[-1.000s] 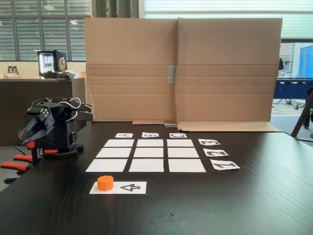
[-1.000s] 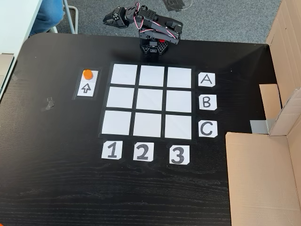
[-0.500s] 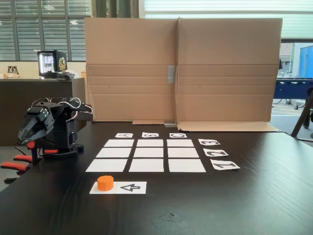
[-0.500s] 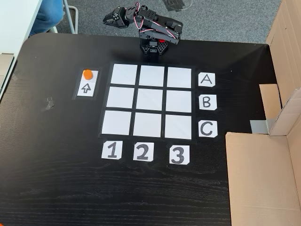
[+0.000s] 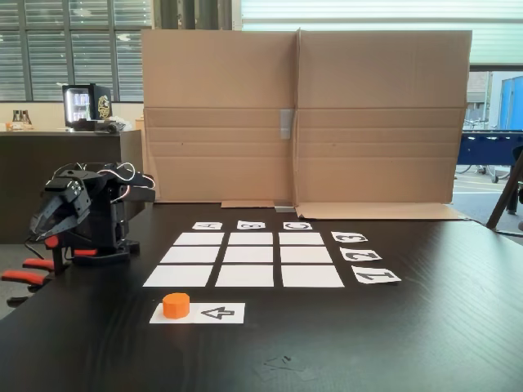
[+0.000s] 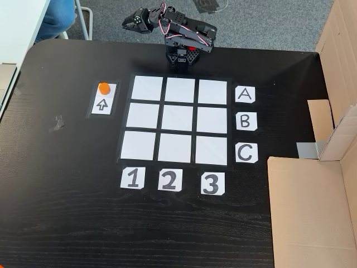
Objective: Pick up the round, orange token and place it in the grid on square B3.
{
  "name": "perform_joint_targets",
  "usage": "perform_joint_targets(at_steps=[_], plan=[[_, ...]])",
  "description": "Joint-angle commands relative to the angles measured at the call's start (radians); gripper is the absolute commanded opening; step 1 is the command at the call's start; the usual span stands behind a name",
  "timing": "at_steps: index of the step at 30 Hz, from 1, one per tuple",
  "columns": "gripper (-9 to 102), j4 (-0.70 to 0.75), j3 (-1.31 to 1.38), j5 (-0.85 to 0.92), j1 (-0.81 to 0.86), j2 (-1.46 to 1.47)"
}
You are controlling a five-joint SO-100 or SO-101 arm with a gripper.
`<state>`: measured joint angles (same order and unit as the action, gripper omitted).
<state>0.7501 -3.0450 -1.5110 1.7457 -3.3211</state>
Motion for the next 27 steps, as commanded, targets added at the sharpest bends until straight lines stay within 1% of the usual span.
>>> perform_joint_targets(at_steps=[1, 4, 8, 11, 17, 23, 25, 27], plan=[[-1, -0.003, 0.034, 0.008, 0.040, 0.034], [-1, 0.005, 0.118, 0.020, 0.038, 0.140], [1, 0.017, 0.305, 0.020, 0.000, 0.379], [5, 0.061, 0.459, 0.020, -0.037, 0.558], [11, 0.225, 0.742, 0.049, -0.101, 0.847], [31, 0.449, 1.028, 0.058, -0.164, 1.083], [33, 0.515, 1.129, 0.057, -0.192, 1.152], [37, 0.575, 1.224, 0.052, -0.219, 1.213]])
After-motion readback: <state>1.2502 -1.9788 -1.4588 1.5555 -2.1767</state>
